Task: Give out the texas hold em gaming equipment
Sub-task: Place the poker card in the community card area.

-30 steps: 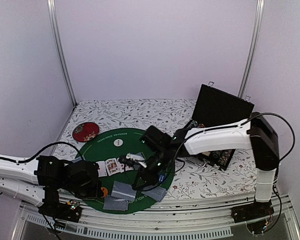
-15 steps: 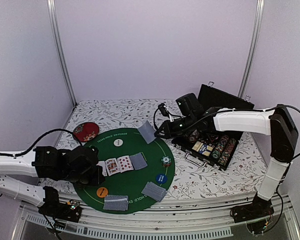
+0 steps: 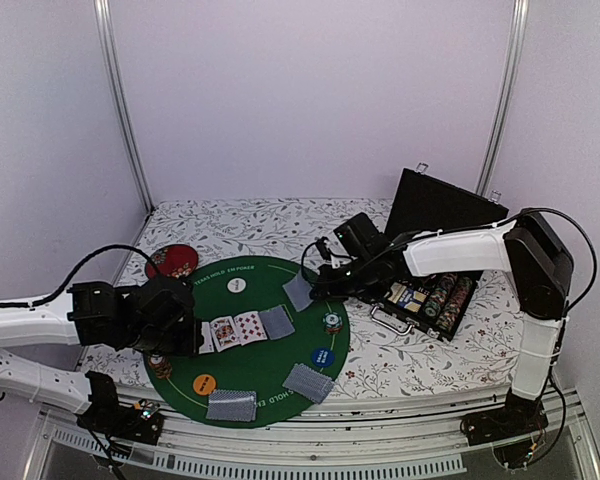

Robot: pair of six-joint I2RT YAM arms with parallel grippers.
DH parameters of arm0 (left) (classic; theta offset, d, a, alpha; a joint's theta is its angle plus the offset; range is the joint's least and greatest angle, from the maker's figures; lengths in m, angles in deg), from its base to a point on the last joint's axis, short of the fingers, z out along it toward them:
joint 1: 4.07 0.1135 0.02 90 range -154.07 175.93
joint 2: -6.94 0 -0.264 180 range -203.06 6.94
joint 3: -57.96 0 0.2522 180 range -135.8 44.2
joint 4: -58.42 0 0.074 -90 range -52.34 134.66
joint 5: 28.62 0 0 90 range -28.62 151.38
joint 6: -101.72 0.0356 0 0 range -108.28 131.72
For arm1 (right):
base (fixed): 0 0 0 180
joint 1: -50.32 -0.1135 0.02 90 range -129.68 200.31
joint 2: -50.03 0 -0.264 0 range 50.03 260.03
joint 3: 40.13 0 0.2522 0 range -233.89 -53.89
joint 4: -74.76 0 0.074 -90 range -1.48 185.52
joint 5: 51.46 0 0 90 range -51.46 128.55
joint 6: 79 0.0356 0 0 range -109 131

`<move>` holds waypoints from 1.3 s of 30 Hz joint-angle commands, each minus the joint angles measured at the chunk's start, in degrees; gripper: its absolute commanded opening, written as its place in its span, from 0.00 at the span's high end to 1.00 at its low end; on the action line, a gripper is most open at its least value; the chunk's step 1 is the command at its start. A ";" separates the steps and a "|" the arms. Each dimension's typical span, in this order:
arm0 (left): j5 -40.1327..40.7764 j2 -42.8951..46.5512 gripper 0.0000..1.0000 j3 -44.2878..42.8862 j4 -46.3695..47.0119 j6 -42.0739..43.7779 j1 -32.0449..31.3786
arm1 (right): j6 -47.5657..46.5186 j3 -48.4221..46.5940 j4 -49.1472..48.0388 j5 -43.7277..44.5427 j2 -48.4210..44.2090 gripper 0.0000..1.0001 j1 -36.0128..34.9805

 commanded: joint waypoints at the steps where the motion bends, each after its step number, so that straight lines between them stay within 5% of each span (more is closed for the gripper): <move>1: 0.50 0.79 1.00 -0.87 -0.21 2.66 1.40 | 3.19 0.43 -0.04 2.34 2.86 0.98 -1.51; 25: -0.07 3.53 1.00 0.31 -0.67 4.17 3.21 | 6.89 3.82 -4.21 3.69 3.39 0.93 -3.21; 39: -0.03 3.47 1.00 -0.43 -0.63 5.04 3.64 | -2.40 -5.34 3.90 10.48 4.76 0.58 -3.24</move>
